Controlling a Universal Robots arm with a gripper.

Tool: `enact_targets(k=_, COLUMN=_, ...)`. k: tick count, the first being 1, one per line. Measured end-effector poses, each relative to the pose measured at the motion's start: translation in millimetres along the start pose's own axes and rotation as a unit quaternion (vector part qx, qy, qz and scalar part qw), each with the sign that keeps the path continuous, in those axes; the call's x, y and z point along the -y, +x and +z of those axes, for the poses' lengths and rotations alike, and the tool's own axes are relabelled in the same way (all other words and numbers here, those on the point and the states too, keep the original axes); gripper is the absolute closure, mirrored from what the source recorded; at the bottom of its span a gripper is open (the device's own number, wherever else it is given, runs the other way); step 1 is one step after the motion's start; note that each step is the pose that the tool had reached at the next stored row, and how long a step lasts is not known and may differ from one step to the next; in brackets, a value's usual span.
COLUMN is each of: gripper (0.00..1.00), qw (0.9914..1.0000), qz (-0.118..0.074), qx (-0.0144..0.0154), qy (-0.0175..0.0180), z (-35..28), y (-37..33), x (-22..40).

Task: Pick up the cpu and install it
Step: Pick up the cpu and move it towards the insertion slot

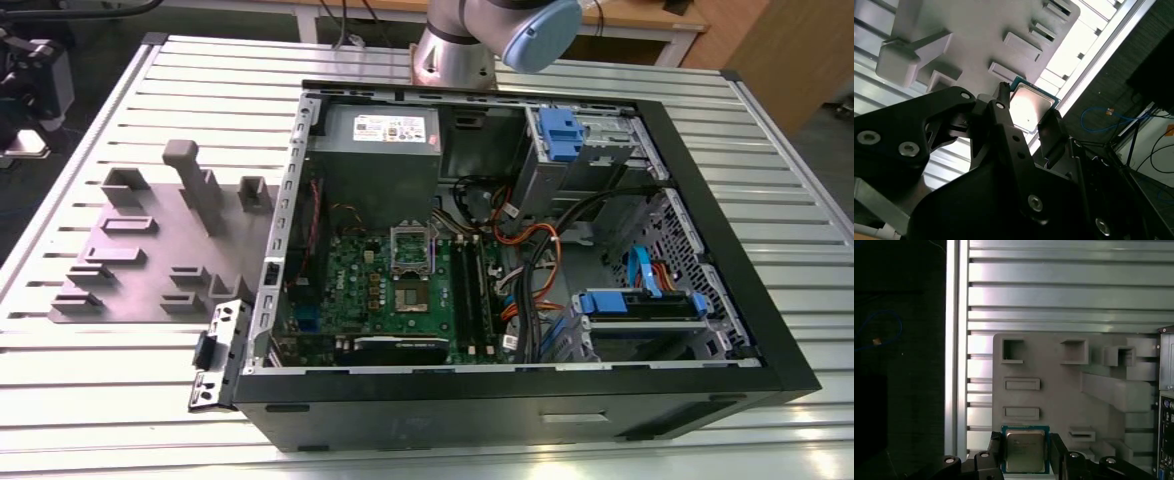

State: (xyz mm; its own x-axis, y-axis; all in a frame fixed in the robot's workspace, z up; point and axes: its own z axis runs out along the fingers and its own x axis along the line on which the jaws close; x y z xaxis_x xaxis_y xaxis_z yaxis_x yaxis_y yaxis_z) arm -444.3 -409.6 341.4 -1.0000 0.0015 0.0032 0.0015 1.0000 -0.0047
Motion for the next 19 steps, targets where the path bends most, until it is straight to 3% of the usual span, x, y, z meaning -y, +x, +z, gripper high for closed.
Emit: enact_targets(k=19, gripper=0.53, qw=1.00000, qz=0.000, qx=0.0001, qy=-0.0001, z=-11.7, y=0.1, x=0.0)
